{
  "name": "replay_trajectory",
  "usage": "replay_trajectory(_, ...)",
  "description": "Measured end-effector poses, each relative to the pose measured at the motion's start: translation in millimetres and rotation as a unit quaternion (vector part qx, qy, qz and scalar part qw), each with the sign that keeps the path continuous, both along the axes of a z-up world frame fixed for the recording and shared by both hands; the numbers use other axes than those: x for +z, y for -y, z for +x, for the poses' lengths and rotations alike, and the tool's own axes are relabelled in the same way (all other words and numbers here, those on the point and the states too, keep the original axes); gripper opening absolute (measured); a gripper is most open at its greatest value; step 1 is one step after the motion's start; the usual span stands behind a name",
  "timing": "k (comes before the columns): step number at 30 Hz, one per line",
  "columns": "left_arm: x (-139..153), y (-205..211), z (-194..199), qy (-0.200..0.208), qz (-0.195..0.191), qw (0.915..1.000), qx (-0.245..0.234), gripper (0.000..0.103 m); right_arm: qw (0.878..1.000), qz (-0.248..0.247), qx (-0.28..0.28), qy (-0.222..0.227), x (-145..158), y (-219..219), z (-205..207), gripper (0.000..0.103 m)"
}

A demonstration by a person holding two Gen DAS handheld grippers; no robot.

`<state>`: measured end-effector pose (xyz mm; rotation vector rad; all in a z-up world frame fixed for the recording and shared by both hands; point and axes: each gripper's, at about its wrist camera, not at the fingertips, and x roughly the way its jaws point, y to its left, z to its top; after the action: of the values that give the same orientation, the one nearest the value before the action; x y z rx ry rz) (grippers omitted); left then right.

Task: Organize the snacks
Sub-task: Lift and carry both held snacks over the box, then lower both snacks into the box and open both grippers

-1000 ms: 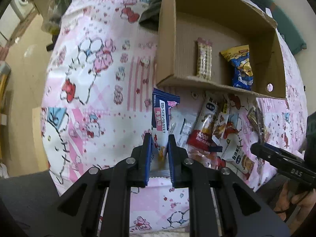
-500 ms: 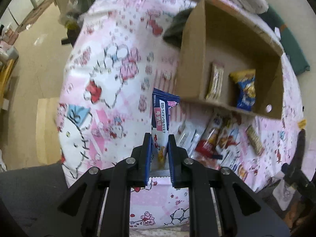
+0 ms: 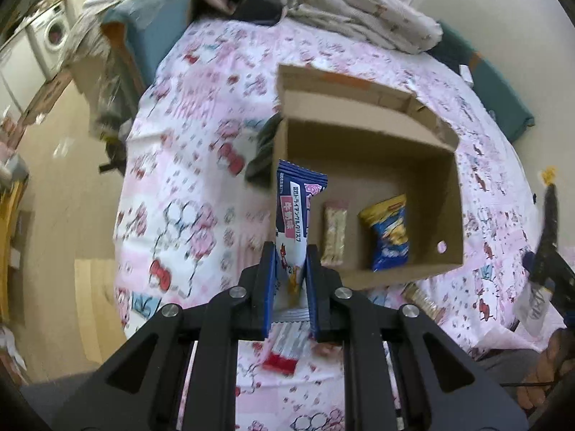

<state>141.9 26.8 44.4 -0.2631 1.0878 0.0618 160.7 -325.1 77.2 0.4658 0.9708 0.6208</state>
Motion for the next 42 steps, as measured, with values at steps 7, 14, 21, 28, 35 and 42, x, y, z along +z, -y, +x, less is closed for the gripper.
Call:
replay_trajectory(7, 0.2, 24.3, 28.5, 0.005, 0.001, 0.9997, -0.025, 0.013, 1.000, -0.013, -0.009, -0.013, -20.2, -15.6, 30.8, 0.062)
replay_trajectory(14, -29.8, 35.3, 49.3, -0.015, 0.001, 0.9994, -0.032, 0.013, 0.999, -0.032, -0.013, -0.026, -52.9, -30.7, 59.4, 0.062)
replay_trajectory(21, -49.8, 47.9, 62.6, -0.008, 0.020, 0.9985, -0.050, 0.013, 0.996, -0.085, -0.015, -0.029, -80.1, -38.2, 69.7, 0.062)
replay_trajectory(28, -64.2, 54.9, 65.4, 0.013, 0.043, 0.9976, -0.053, 0.013, 0.986, -0.165, -0.019, -0.020, -99.5, -47.5, 70.4, 0.062)
replay_trajectory(35, -75.7, 58.5, 65.9, -0.001, 0.032, 0.9976, -0.061, 0.013, 0.982, -0.190, -0.011, -0.020, -105.9, -53.4, 69.7, 0.063)
replay_trajectory(42, -74.6, 60.2, 63.5, 0.006, 0.036, 0.9973, -0.064, 0.013, 0.980, -0.196, -0.006, -0.020, -108.9, -58.5, 70.6, 0.066)
